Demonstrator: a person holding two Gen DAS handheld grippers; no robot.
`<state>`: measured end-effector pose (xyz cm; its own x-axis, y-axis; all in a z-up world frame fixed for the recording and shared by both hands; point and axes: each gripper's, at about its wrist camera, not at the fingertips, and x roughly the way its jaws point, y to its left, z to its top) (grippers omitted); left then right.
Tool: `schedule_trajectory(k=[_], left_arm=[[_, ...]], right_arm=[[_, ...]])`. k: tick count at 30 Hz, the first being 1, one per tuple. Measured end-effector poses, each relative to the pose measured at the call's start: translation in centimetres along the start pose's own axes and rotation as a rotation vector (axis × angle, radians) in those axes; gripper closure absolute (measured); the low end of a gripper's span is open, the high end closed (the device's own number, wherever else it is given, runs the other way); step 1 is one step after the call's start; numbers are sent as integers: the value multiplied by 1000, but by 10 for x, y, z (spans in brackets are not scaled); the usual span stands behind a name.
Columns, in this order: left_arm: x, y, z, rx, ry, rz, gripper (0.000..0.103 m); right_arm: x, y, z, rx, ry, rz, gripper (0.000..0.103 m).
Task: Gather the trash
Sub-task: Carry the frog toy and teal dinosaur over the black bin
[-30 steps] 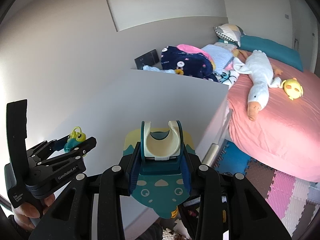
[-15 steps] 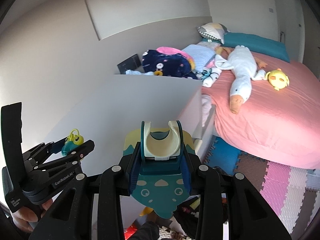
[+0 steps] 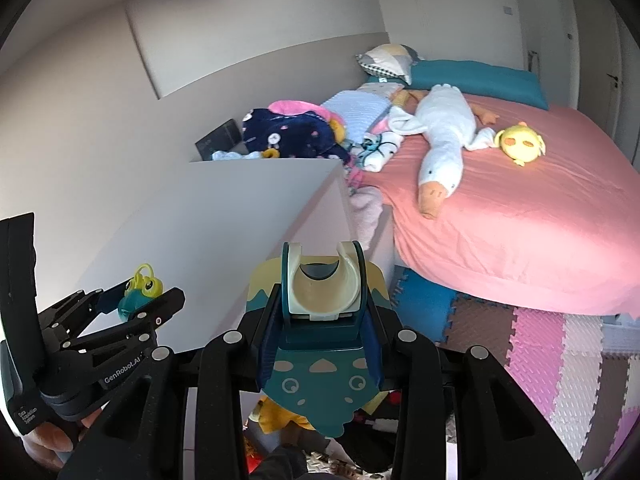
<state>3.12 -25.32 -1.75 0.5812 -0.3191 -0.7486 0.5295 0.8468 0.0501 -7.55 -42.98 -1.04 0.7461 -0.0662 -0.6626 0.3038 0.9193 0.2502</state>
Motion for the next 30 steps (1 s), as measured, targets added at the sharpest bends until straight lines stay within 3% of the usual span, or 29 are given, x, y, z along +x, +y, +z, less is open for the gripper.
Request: schedule_trajectory(k=[15, 22, 30], left_arm=[[12, -55, -1, 84, 34, -84, 47], [16, -67, -7, 102, 49, -117, 47], [21, -72, -11, 109, 63, -129, 47]], right_arm=[[-6, -49, -11, 83, 4, -105, 66], [-10, -59, -18, 100, -3, -162, 66], [-5, -63, -24, 113, 10, -165, 66]])
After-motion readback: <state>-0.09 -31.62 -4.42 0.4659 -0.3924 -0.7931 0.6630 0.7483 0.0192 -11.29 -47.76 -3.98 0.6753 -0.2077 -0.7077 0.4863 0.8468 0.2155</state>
